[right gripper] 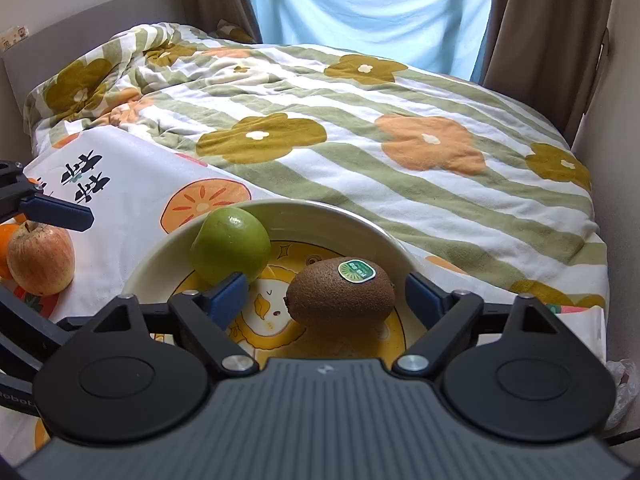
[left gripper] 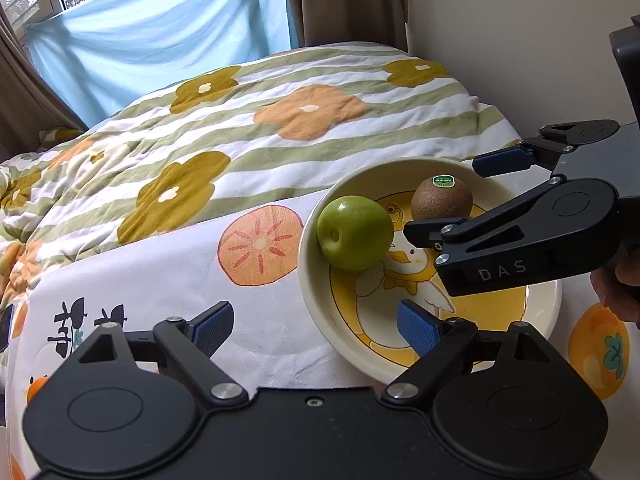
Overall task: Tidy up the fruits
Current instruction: 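Open both tools to release the fruit into the bowl and withdraw, then grasp the large green fruit with the left tool while the right tool grasps a mandarin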
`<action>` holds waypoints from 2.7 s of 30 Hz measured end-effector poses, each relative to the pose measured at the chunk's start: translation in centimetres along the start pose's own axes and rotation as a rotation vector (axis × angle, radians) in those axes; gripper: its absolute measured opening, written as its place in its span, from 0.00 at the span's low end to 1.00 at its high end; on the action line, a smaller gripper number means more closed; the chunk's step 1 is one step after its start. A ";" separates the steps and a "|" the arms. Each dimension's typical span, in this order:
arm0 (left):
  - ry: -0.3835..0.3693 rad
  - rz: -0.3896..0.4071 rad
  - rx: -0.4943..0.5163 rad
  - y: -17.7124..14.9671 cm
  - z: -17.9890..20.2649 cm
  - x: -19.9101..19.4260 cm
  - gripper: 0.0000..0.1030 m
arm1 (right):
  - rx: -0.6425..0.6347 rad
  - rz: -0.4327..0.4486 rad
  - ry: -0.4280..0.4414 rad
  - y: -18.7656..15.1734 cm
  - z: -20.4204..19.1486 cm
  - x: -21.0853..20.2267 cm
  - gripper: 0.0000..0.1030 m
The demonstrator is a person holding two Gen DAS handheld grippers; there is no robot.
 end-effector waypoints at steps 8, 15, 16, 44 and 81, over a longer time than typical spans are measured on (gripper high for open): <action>0.009 0.075 -0.016 -0.2 0.2 -2.9 0.89 | 0.047 0.016 0.008 0.4 -0.1 -3.3 1.00; 0.009 0.153 -0.059 -0.9 0.2 -7.3 0.89 | 0.073 0.046 -0.019 0.7 -0.9 -8.1 1.00; 0.012 0.166 -0.067 -1.0 0.2 -8.1 0.89 | 0.074 0.048 -0.020 0.7 -1.1 -8.7 1.00; 0.148 0.230 -0.150 -10.7 -12.8 -17.5 0.97 | 0.333 0.002 -0.119 -0.9 -15.2 -16.1 1.00; -0.019 0.084 0.033 -14.6 -18.8 -5.7 0.59 | 0.389 -0.096 -0.211 -4.0 -26.0 -7.0 1.00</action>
Point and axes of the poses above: each gripper's, at about its wrist camera, not at the fingertips, and x roughly the way its jaws point, z to its right, y to its top, the point moved 4 cm from there along x, roughly the way its jaws point, and after that the axes turned 12 degrees about -x, right-handed, at the moved point
